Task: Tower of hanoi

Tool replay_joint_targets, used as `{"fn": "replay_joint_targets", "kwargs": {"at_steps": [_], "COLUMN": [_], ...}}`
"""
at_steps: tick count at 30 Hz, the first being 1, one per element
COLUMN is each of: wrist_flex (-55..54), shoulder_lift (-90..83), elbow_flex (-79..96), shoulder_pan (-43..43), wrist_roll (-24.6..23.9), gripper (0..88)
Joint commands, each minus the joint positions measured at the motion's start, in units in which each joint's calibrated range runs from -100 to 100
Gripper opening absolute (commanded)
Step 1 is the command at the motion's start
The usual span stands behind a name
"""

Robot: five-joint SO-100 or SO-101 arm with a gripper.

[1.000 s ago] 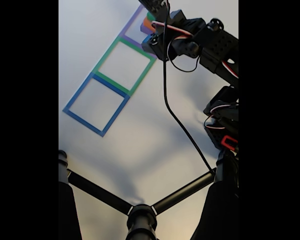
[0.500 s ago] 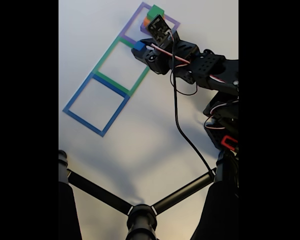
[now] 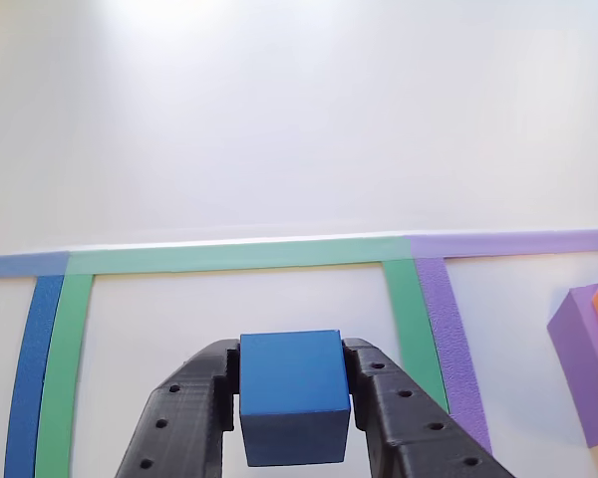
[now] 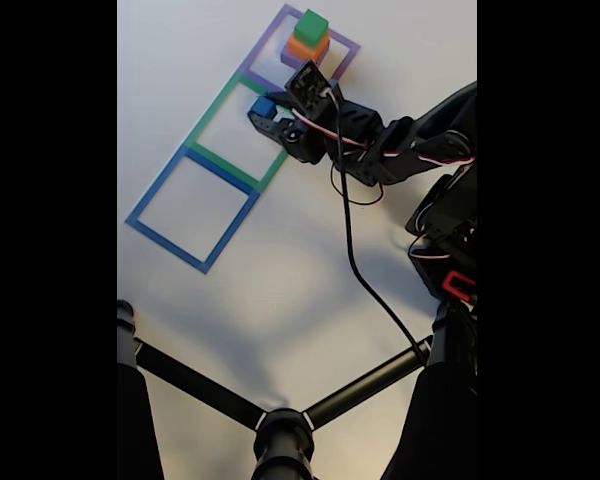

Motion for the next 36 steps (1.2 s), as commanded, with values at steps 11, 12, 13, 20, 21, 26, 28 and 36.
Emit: {"fn": "replay_joint_targets", "kwargs": {"at_steps": [11,12,13,20,21,26,28,36], "wrist_flex": [-8.9,-9.1,-9.2,-9.6,-9.7,-10.2,-10.2,-10.9], "shoulder_lift": [10.0,10.4,10.8,12.3,12.6,13.7,13.8,14.4], "elbow_flex": [-6.0,-6.4,-6.7,-6.8,-6.8,-7.0,-7.0,-6.9], "shoulder_pan": [-1.4,-1.4,-1.4,-1.6,-1.5,-1.3,-1.6,-2.1], "wrist_roll": [0.8,0.8,0.8,0.8,0.8,0.8,0.8,0.8], "gripper": [3.3,3.4,3.4,4.6,4.7,4.7,4.8,11.7]}}
